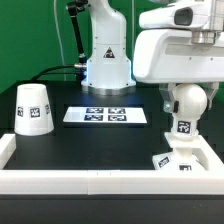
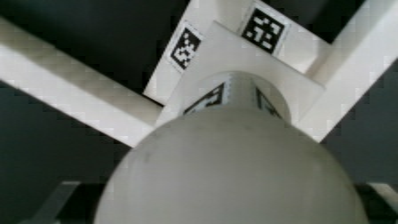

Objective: Assemble lamp

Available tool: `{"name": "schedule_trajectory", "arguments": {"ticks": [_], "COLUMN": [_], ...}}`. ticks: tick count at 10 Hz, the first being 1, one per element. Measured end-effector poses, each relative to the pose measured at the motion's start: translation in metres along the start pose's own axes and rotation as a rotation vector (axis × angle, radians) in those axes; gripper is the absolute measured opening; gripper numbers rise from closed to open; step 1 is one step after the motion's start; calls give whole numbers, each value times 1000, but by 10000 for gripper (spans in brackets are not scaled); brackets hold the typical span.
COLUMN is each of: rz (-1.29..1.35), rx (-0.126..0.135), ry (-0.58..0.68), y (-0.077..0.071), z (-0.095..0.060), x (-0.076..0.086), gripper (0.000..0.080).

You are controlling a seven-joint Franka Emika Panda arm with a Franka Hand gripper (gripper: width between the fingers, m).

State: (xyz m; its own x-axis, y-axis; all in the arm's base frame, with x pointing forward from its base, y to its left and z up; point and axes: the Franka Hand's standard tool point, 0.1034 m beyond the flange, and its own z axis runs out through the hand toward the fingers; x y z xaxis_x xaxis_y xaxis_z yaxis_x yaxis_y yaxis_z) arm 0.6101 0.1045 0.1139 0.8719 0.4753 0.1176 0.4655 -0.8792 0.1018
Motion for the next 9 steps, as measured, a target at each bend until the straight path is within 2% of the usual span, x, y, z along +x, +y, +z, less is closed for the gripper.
{"name": "schedule_trajectory", "arguments": {"ticks": [6, 9], "rz": [602, 777], "rx": [4, 8], "ry": [-7, -16], "y": [8, 10], "z": [0, 1], "x": [-4, -5], "gripper": [577, 577]}}
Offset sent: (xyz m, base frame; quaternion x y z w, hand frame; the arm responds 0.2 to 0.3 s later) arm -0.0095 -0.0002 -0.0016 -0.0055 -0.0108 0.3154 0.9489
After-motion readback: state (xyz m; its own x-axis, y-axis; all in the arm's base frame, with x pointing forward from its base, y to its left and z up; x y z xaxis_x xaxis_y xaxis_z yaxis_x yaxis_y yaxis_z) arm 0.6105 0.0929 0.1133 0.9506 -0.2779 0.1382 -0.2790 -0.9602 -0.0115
